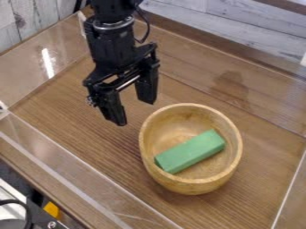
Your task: Put the green block in the brown bowl
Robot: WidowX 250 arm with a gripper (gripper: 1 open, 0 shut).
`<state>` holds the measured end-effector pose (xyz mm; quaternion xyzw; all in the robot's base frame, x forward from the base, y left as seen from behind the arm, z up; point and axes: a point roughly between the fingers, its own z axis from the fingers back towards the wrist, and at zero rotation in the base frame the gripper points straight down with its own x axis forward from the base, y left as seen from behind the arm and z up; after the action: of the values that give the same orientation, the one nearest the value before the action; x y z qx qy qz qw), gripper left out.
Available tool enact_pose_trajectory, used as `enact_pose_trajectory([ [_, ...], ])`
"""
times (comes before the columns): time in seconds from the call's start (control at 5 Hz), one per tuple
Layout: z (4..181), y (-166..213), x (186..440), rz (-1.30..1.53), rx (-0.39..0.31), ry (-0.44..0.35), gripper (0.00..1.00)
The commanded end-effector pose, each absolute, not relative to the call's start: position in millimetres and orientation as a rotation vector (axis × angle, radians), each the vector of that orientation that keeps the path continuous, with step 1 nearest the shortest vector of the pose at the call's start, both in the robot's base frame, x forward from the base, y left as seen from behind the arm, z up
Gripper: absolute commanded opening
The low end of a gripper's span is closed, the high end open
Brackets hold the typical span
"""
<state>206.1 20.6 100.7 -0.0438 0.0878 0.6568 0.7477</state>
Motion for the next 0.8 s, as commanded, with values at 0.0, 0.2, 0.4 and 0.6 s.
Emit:
enact_pose_trajectory([
  [0.0,120.4,28.6,214.0,1.427,-0.12,0.133,1.0],
  [0.2,112.7,28.5,212.3,1.418,-0.112,0.139,1.0],
  [0.4,105.1,29.0,210.2,1.409,-0.101,0.145,1.0],
  [0.6,101.4,18.8,210.1,1.408,-0.096,0.151,1.0],
])
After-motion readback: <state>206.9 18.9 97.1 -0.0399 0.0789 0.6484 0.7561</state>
